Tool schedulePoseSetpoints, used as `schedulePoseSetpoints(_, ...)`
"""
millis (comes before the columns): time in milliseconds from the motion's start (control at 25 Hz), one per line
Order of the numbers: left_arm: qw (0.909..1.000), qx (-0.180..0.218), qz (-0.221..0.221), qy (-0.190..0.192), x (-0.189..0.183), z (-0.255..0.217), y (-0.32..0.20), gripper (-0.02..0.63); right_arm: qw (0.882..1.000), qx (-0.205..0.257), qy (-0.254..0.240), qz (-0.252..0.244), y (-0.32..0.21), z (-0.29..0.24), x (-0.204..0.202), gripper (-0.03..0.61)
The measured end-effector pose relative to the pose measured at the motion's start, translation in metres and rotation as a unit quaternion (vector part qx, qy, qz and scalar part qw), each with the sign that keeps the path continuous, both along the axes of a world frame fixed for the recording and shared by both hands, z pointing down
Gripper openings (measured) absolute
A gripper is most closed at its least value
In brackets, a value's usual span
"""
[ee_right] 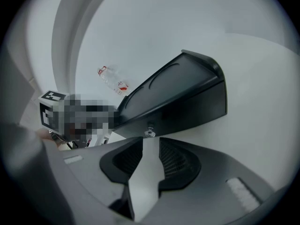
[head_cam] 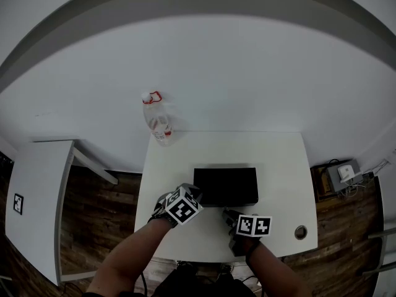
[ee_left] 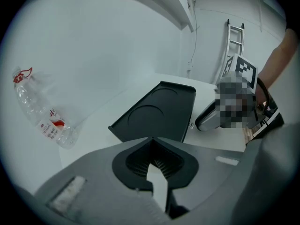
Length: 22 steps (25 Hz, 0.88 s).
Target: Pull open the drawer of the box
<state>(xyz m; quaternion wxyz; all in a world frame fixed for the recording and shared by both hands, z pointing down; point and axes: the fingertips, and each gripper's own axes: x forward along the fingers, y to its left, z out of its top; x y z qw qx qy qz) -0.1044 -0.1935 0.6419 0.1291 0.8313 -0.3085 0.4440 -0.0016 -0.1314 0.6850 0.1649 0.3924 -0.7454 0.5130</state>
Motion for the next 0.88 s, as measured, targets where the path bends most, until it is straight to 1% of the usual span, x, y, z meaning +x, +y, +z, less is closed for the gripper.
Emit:
schedulePoseSetpoints(160,0.9997,-0.013,0.018,-0.012,0.006,0.005,0.002,0.006,1.000,-0.003,-0.004,-0.001,-0.004,0.001,-0.002,0.114)
schedulePoseSetpoints(600,0.9990,-0.037,0.024,-0.009,0.006,0.008,0.003,0.005,1.000,-0.010,-0.004,-0.006,-0.012,0.003,-0.007,0.113)
schedulePoseSetpoints(720,0.9991,-0.035,0.022,-0.008,0.007,0.008,0.003,0.005,1.000,-0.022,-0.004,0.002,-0.012,0.008,-0.008,0.109)
schedulePoseSetpoints(880,0.9992,-0.032,0.022,-0.005,0.008,0.007,0.003,0.003,0.999,-0.037,-0.018,0.023,-0.015,0.011,-0.009,0.107)
